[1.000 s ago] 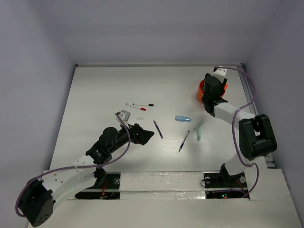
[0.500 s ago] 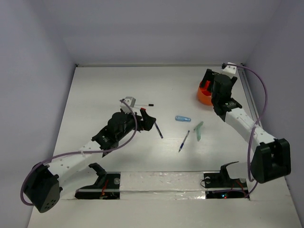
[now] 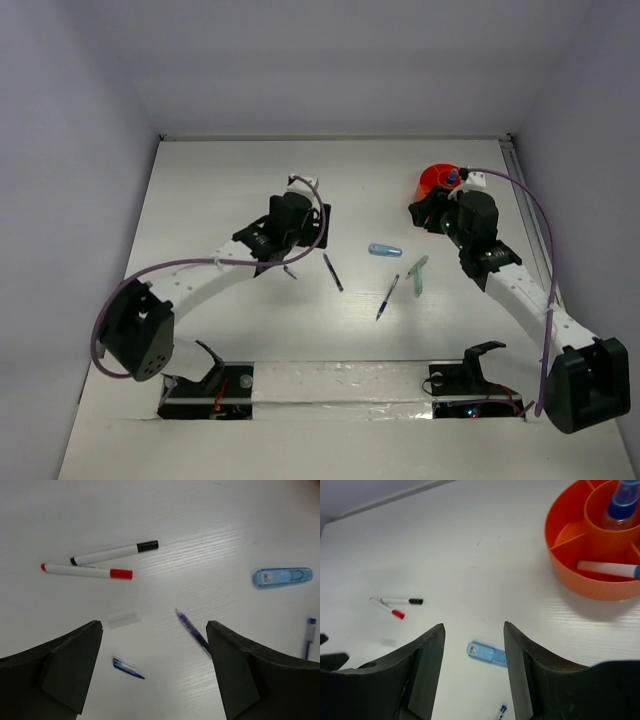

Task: Sort the stationery into containers
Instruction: Pick up the pen from the center of the board.

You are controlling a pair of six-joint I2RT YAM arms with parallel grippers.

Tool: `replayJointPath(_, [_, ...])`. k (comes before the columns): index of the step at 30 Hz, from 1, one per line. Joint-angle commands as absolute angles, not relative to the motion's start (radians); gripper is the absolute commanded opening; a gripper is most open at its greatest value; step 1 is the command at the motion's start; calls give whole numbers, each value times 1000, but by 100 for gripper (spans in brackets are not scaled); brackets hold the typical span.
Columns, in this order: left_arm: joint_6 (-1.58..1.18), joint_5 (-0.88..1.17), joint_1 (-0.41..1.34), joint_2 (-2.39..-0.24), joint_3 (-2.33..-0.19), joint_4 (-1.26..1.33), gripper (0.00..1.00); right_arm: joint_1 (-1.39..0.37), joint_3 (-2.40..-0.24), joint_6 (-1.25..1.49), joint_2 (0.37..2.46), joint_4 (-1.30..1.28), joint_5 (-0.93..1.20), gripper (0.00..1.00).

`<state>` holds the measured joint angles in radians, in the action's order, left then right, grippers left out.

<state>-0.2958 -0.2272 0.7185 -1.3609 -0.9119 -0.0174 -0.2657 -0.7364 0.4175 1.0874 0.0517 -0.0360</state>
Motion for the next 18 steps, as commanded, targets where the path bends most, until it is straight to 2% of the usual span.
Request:
replayJointPath(1, [-133,-316,721,-1431,-1073,-188,83,-268,-713,462,1042,107,84,56])
replayJointPath(3, [-39,-276,712,-1517,-1184,-277,83,-268,-712,465,1031,106,75,56])
replayJointPath(8, [211,-233,701,-1640,-1288,-385,83,-268,-677,479,976,123,40,59])
replayJointPath(14, [218,-137,614,-1733,-1333,-368,83,-268,-661,492,908,115,6,59])
replayJointPath(18, [250,-172,614,-1818,-1407,-390,80,-268,-650,506,888,126,31,59])
